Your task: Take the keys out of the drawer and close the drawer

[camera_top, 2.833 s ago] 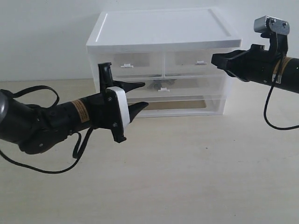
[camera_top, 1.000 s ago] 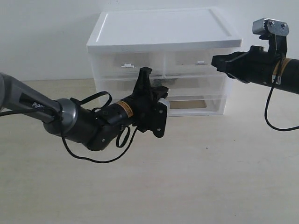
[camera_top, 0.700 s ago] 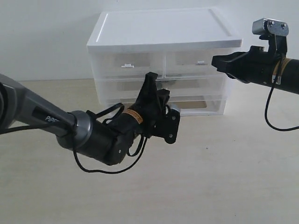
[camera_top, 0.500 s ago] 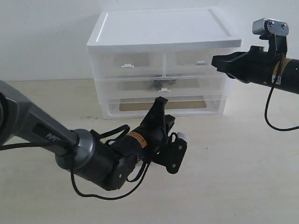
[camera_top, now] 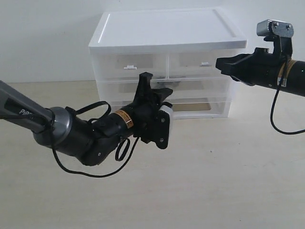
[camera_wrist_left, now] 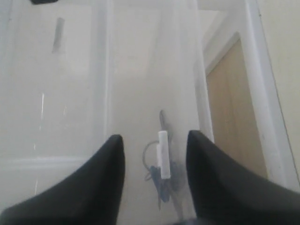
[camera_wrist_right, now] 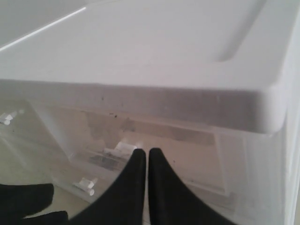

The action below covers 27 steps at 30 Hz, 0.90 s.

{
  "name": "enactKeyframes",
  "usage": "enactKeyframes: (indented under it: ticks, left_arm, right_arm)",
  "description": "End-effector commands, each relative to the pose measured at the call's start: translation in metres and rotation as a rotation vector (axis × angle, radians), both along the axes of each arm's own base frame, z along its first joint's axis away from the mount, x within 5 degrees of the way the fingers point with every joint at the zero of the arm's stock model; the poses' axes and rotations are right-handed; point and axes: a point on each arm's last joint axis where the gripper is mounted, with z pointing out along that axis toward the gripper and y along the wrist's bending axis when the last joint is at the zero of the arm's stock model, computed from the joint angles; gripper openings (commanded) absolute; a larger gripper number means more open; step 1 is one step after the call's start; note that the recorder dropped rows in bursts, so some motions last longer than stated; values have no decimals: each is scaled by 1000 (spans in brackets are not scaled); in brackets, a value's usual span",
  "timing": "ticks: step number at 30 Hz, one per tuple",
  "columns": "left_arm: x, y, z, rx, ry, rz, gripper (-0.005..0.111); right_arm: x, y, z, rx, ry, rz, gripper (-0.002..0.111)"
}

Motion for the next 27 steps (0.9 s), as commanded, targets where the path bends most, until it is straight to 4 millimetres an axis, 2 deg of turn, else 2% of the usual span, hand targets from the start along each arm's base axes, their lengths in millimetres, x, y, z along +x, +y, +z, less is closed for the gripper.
enactKeyframes:
  ticks: [1,5,10,22,27]
  left_arm:
    - [6,-1,6,34,8,-82,23]
    - [16,2,9,7,10,-67,23]
    - [24,2,0,38,31,-62,23]
    - [33,2,-2,9,20,-34,23]
    - [45,20,-6,11,26,13,23]
  right_arm:
    - [0,0,1,-12,-9,6,0]
    - [0,0,1,-12,-9,6,0]
    - [0,0,1,-14,-10,7,0]
    - [0,0,1,-17,-13,8,0]
    - [0,0,1,-17,-13,8,0]
